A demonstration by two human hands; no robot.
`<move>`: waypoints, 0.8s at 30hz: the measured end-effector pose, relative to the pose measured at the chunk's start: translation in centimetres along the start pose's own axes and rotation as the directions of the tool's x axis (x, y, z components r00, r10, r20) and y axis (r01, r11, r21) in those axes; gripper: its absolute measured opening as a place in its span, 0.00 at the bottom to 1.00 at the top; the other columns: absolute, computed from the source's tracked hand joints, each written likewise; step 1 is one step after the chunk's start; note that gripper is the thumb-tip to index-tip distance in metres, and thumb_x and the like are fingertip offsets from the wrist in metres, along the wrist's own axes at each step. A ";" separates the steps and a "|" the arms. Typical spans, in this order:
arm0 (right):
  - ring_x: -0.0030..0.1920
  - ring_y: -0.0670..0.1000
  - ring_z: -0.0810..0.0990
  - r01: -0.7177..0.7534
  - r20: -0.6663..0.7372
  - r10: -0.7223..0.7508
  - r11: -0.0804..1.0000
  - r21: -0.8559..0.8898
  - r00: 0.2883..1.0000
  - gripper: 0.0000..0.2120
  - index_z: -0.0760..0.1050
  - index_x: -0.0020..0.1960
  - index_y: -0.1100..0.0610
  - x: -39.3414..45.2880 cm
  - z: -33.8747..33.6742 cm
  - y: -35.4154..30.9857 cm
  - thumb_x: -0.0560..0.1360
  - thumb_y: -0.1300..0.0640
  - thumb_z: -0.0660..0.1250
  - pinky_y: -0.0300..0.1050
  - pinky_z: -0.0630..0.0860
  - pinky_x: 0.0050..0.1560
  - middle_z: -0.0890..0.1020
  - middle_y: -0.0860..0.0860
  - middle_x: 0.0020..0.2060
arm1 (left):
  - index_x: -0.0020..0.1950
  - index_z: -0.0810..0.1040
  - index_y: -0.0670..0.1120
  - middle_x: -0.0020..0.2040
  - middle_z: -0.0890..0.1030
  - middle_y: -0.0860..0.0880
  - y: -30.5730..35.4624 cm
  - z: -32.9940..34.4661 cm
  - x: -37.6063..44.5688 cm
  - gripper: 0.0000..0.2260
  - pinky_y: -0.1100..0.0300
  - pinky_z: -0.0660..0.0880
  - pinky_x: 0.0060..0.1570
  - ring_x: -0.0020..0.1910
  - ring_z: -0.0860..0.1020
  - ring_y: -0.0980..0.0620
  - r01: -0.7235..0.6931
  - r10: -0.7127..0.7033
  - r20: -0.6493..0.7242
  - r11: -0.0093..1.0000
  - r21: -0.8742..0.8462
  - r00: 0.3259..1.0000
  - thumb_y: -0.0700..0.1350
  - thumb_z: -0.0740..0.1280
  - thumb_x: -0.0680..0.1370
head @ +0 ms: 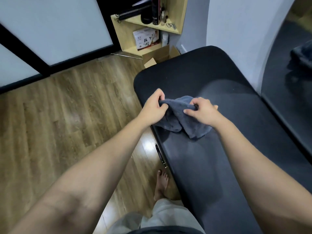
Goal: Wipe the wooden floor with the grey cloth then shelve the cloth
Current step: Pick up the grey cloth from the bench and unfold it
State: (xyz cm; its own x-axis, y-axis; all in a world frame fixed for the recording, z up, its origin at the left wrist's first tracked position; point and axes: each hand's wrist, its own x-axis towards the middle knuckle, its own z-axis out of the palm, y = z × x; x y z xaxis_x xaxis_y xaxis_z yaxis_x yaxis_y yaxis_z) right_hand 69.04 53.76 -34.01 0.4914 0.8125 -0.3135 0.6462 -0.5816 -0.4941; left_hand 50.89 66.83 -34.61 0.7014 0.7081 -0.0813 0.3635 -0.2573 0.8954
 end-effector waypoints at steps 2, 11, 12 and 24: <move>0.38 0.44 0.74 0.105 -0.112 -0.073 0.942 0.318 0.991 0.12 0.72 0.39 0.52 0.4 -1.7 -1.8 0.75 0.50 0.73 0.50 0.71 0.45 0.77 0.44 0.36 | 0.42 0.63 0.52 0.35 0.67 0.58 0.8 -1.8 -0.1 0.08 0.56 0.66 0.36 0.33 0.65 0.56 -0.047 0.047 -0.056 0.999 0.005 0.997 0.42 0.62 0.72; 0.36 0.38 0.74 0.478 -0.418 -0.337 0.827 0.298 0.844 0.07 0.73 0.39 0.42 -0.1 -9.5 -13.6 0.73 0.42 0.66 0.36 0.70 0.40 0.78 0.38 0.34 | 0.47 0.71 0.48 0.38 0.77 0.54 4.6 -11.5 -2.5 0.12 0.56 0.68 0.41 0.39 0.75 0.50 -0.113 0.142 -0.089 0.955 0.275 0.986 0.51 0.73 0.75; 0.37 0.39 0.74 0.516 -0.436 -0.368 0.804 0.294 0.821 0.07 0.73 0.40 0.42 -0.5 -9.9 -15.0 0.73 0.43 0.67 0.37 0.71 0.41 0.78 0.40 0.35 | 0.46 0.73 0.47 0.38 0.79 0.52 4.9 -12.7 -3.1 0.13 0.57 0.64 0.44 0.42 0.78 0.47 -0.103 0.130 -0.062 0.938 0.330 0.990 0.52 0.73 0.74; 0.33 0.34 0.74 0.706 -0.656 -0.421 0.663 0.248 0.626 0.04 0.80 0.43 0.52 -3.3 -15.2 -27.2 0.75 0.52 0.71 0.28 0.68 0.38 0.78 0.39 0.34 | 0.49 0.77 0.49 0.46 0.83 0.53 4.9 -25.4 -10.3 0.13 0.40 0.61 0.70 0.50 0.80 0.52 0.158 -0.165 -0.013 0.918 0.364 0.986 0.49 0.67 0.65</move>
State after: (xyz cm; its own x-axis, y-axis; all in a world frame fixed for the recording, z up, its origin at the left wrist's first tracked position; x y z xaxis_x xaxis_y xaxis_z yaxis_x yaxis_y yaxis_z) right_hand 58.72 66.25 -7.21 0.4187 0.7270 0.5442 0.6308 0.1982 -0.7502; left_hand 29.86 74.98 -18.26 0.6239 0.7493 -0.2221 0.6679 -0.3636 0.6494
